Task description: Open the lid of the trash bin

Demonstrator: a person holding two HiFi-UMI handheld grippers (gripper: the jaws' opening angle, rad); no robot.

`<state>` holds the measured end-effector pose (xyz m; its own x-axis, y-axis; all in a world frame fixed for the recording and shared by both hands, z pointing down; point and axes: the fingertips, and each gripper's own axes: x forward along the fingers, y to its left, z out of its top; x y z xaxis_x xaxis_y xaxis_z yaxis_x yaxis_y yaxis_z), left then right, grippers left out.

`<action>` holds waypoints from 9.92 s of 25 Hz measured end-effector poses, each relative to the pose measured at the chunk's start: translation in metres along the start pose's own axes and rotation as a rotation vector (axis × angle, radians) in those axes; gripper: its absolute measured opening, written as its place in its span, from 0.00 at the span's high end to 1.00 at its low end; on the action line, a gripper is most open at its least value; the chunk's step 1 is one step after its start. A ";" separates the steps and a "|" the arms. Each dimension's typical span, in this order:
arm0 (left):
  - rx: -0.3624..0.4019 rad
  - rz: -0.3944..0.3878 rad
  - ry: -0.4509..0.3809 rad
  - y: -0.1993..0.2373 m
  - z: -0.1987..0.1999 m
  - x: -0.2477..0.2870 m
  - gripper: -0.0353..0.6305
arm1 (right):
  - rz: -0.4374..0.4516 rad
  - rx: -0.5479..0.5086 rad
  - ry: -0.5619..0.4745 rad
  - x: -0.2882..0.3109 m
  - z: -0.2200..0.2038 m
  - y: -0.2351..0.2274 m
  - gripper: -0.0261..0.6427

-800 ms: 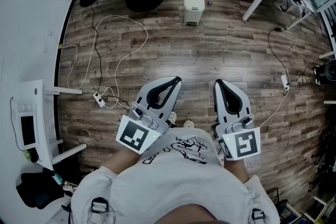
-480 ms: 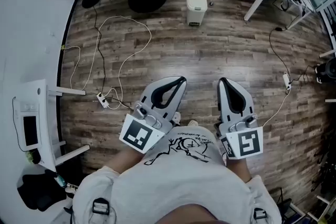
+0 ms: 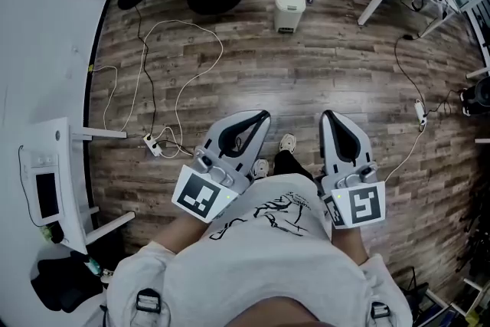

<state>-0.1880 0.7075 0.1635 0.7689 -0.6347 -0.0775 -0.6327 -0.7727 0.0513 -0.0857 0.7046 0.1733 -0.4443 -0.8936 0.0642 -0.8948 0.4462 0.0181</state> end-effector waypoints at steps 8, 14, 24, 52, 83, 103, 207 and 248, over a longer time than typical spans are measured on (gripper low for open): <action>0.005 0.005 -0.013 0.024 0.001 0.030 0.92 | 0.007 -0.006 0.009 0.031 -0.001 -0.022 0.95; 0.005 0.021 -0.020 0.047 0.001 0.068 0.92 | 0.018 -0.018 -0.003 0.064 0.004 -0.055 0.95; 0.009 0.016 -0.017 0.083 0.002 0.150 0.92 | 0.003 -0.004 0.012 0.115 0.004 -0.128 0.95; 0.013 0.082 0.032 0.143 -0.020 0.331 0.92 | 0.066 0.032 0.034 0.212 -0.007 -0.292 0.95; -0.001 0.060 0.032 0.320 -0.017 0.430 0.92 | 0.041 0.028 0.043 0.406 0.007 -0.350 0.95; -0.039 0.060 0.039 0.449 -0.027 0.455 0.92 | 0.021 0.019 0.087 0.532 0.007 -0.350 0.95; -0.101 0.027 0.290 0.602 -0.175 0.727 0.92 | 0.064 -0.025 0.332 0.751 -0.109 -0.574 0.95; -0.225 -0.008 0.605 0.610 -0.551 0.692 0.92 | 0.243 -0.081 0.741 0.760 -0.490 -0.534 0.91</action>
<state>0.0089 -0.2083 0.6893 0.7312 -0.4711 0.4933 -0.6425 -0.7186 0.2661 0.0764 -0.1885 0.7011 -0.4563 -0.5173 0.7240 -0.7575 0.6528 -0.0110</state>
